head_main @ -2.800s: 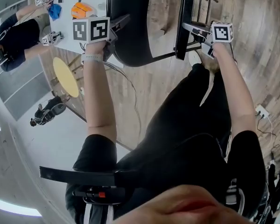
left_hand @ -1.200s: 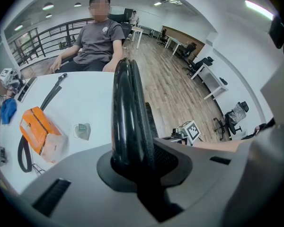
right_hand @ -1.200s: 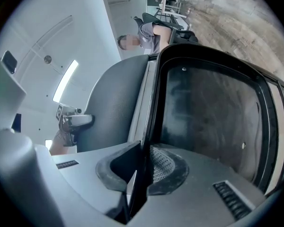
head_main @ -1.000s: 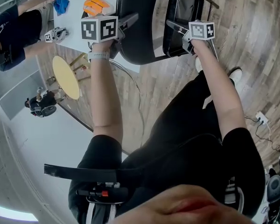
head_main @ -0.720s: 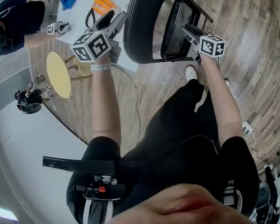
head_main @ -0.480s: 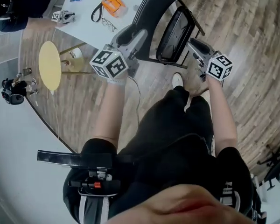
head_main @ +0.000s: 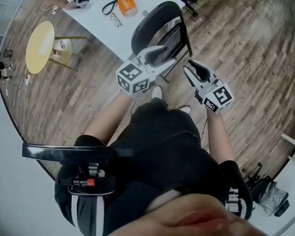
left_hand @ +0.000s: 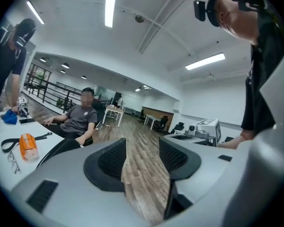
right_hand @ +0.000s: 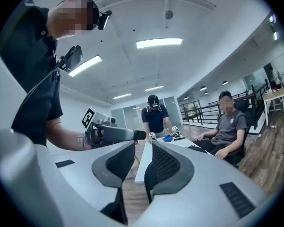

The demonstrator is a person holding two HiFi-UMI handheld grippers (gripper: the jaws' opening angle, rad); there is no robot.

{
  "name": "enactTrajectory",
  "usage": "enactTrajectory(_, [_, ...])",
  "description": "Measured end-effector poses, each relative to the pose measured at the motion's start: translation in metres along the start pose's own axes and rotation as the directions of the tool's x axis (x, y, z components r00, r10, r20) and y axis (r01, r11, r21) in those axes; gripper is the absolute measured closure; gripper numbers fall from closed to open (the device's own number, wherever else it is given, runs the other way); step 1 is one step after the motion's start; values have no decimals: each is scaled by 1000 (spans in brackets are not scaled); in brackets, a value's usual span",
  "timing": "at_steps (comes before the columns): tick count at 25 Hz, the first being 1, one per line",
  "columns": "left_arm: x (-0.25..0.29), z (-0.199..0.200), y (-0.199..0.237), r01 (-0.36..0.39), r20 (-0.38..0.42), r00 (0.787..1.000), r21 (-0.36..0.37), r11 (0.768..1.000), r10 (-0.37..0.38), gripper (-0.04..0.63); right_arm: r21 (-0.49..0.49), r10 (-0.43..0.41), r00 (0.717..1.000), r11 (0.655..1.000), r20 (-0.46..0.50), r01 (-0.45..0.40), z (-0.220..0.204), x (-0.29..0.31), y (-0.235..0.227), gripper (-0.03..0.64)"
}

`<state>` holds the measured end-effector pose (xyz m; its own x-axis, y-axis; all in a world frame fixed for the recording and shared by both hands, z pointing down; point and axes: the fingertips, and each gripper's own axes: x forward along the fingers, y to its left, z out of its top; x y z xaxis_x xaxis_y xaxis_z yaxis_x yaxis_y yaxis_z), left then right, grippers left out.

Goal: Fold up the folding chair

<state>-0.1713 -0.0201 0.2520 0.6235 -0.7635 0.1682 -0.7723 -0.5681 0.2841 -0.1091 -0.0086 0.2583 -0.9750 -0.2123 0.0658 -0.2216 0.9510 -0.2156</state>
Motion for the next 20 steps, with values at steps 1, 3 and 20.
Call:
enactTrajectory(1, [1, -1, -16, 27, -9, 1000, 22, 999, -27, 374, -13, 10, 1000, 1000, 5, -10, 7, -6, 7, 495])
enactTrajectory(3, [0, -5, -43, 69, -30, 997, 55, 996, -67, 374, -20, 17, 1000, 1000, 26, -16, 15, -18, 17, 498])
enactTrajectory(20, [-7, -16, -90, 17, 15, 1000, 127, 992, -19, 591, -105, 46, 998, 994, 37, -42, 30, -57, 48, 607])
